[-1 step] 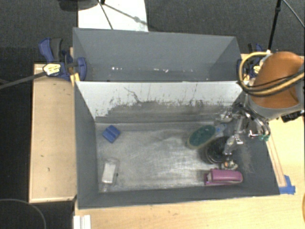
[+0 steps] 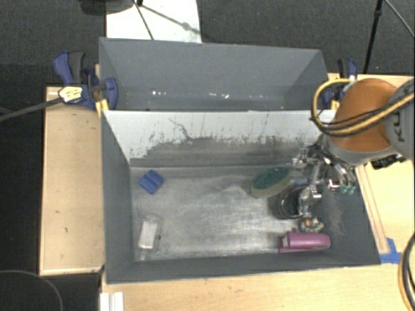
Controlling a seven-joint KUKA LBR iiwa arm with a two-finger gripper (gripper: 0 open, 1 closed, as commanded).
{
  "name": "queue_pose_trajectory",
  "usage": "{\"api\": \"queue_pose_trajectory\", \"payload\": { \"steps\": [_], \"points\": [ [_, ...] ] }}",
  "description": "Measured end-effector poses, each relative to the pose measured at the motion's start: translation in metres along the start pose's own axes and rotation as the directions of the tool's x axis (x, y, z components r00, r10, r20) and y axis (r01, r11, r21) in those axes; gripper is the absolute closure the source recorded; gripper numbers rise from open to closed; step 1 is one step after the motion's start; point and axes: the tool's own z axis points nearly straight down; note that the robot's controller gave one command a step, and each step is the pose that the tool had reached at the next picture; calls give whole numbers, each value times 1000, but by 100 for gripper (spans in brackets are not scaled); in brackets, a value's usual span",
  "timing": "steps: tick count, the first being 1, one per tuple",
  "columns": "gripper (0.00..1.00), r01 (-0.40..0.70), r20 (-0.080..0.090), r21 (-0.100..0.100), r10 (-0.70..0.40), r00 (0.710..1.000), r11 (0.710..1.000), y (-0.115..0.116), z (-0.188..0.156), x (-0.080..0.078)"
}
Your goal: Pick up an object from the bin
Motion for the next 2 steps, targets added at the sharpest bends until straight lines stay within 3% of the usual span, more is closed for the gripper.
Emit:
{"api": "queue_pose_trajectory", "payload": {
  "steps": [1,2],
  "points": [
    [100,1,-1,0,-1,1000,1000,0,2,0],
    [100,335,7,0,-335,942,942,17,-139,17]
  ]
}}
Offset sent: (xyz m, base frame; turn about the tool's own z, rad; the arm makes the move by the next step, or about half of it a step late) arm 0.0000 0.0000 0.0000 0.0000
